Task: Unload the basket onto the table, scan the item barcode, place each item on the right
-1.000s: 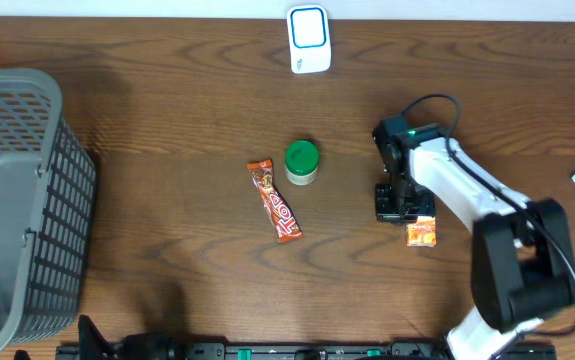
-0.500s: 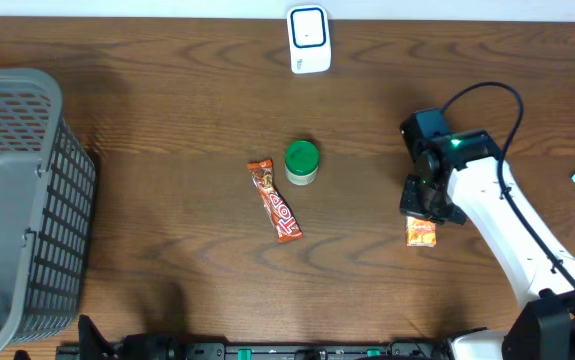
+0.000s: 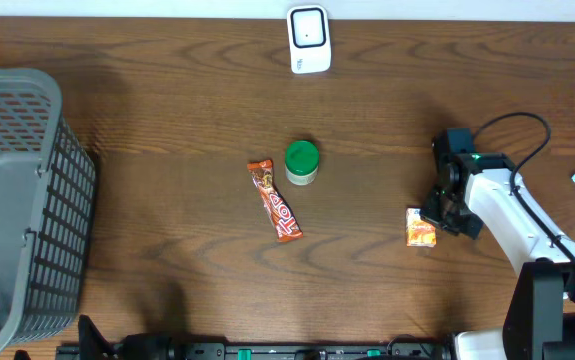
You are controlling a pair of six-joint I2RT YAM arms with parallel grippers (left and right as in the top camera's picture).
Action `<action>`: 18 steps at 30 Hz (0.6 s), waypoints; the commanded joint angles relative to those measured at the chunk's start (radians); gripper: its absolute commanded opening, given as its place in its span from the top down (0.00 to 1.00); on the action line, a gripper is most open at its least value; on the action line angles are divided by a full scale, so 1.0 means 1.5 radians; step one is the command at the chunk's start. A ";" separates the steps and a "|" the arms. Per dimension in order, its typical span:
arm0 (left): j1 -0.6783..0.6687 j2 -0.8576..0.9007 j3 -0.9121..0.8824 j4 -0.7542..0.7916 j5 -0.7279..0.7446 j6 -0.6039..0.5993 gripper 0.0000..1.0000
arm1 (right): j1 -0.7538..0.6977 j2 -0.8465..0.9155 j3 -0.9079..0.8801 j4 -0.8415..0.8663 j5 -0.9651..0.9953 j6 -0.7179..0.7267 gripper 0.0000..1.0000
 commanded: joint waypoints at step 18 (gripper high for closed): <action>-0.003 -0.001 -0.001 -0.002 0.009 -0.001 0.15 | -0.006 -0.008 0.003 0.158 -0.245 -0.152 0.99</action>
